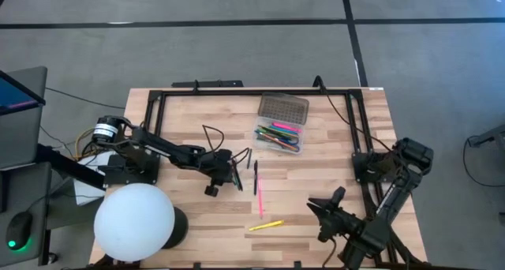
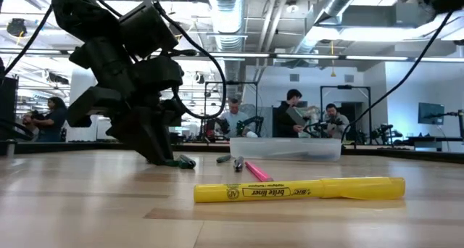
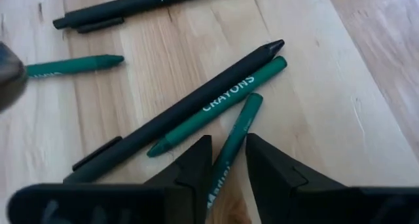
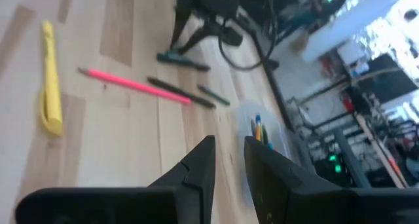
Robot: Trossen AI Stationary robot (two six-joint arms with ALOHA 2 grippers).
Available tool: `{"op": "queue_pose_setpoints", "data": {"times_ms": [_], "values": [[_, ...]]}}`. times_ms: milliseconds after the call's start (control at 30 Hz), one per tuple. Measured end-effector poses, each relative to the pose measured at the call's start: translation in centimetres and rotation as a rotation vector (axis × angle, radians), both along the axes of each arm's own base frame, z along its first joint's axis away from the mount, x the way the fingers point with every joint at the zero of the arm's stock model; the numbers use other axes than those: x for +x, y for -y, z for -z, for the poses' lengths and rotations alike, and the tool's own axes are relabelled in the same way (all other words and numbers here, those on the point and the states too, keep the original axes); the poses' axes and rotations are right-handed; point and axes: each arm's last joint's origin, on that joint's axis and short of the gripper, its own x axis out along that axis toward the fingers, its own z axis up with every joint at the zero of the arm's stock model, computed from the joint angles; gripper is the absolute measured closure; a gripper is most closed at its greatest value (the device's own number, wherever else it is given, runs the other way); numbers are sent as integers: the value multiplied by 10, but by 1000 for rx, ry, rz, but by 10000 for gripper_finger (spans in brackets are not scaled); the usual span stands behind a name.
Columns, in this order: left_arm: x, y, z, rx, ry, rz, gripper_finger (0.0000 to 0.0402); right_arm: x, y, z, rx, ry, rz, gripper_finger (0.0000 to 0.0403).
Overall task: Pick & place school supplies into a supply box
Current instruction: Put the green crayon into the black supply box
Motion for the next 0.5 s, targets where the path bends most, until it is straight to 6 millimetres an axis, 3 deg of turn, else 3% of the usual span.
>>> {"op": "queue_pose_setpoints", "data": {"times_ms": [500], "values": [[-7,-1,4,-109,-111,-166,377,19,3,-12,51,22,59,327]]}}
